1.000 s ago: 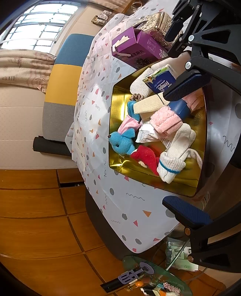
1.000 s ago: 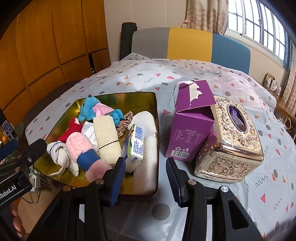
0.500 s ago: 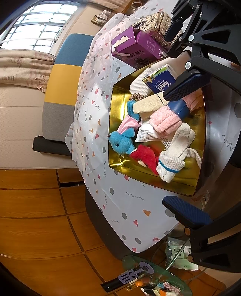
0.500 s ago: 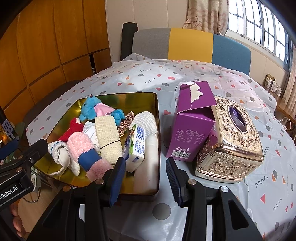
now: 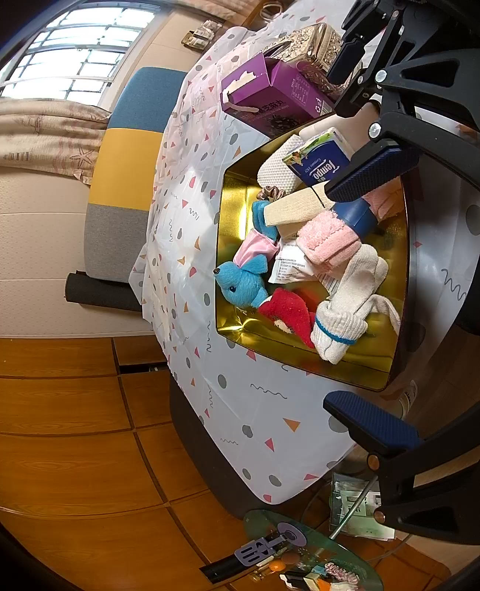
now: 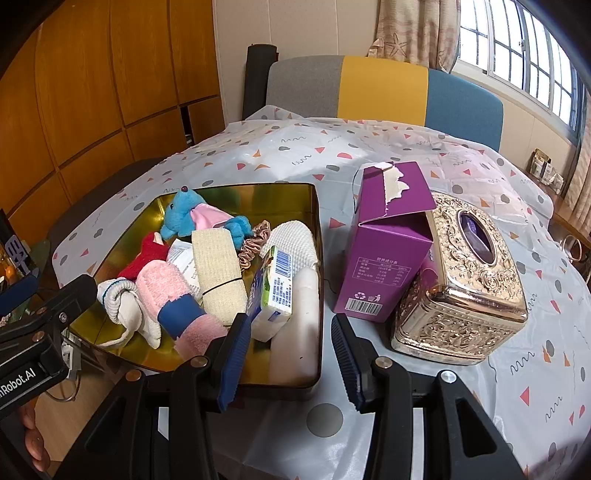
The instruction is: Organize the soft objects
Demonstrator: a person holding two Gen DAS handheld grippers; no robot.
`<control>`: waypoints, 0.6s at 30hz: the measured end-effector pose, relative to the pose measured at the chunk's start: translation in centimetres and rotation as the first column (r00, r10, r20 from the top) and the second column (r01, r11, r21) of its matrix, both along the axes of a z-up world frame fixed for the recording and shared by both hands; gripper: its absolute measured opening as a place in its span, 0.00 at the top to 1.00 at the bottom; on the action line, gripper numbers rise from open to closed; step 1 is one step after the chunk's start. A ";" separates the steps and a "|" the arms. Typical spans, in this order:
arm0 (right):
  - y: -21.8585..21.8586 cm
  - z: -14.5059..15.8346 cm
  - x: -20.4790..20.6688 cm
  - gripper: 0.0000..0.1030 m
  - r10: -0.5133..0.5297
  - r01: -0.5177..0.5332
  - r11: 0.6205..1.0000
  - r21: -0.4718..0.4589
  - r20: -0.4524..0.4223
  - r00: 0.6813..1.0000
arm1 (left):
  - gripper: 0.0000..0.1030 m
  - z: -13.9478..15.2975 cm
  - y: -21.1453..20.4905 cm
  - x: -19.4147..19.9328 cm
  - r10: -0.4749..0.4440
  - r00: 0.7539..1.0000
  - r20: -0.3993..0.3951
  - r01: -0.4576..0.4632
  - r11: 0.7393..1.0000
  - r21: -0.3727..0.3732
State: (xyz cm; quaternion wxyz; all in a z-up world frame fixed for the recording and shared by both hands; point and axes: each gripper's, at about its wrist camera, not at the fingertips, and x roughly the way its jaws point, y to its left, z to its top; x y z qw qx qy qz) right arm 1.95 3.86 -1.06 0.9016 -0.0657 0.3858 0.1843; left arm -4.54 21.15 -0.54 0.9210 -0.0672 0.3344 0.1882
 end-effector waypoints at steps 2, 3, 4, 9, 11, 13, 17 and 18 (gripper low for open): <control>0.0 0.0 0.0 0.55 0.000 0.000 1.000 0.000 0.000 1.000 | 0.00 0.0 0.0 0.0 0.000 1.000 -0.001 0.000 1.000 -0.001; 0.0 0.0 0.0 0.55 0.000 0.000 1.000 0.000 0.000 1.000 | 0.00 0.0 0.0 0.0 0.001 1.000 0.000 -0.001 1.000 0.001; 0.0 0.0 0.0 0.55 0.001 -0.001 1.000 0.000 -0.001 1.000 | 0.00 0.0 0.0 0.0 0.000 1.000 0.000 0.000 1.000 0.001; 0.0 0.0 0.0 0.55 0.000 0.000 1.000 0.000 -0.001 1.000 | 0.00 -0.1 0.0 -0.1 -0.002 1.000 -0.005 0.002 1.000 0.000; 0.0 0.0 0.0 0.55 0.001 -0.001 1.000 0.000 0.000 1.000 | 0.00 -0.1 0.0 -0.1 -0.001 1.000 -0.006 0.001 1.000 0.000; 0.0 0.0 0.0 0.55 0.001 -0.001 1.000 0.000 0.000 1.000 | 0.00 -0.1 0.1 -0.2 0.001 1.000 -0.005 -0.001 1.000 -0.001; 0.0 0.0 0.0 0.55 0.000 0.000 1.000 0.000 0.000 1.000 | 0.00 0.0 0.1 -0.2 0.003 1.000 -0.005 -0.003 1.000 -0.001; 0.0 0.0 0.0 0.55 0.000 0.000 1.000 0.000 0.000 1.000 | 0.00 0.0 0.1 -0.2 0.003 1.000 -0.005 -0.003 1.000 -0.002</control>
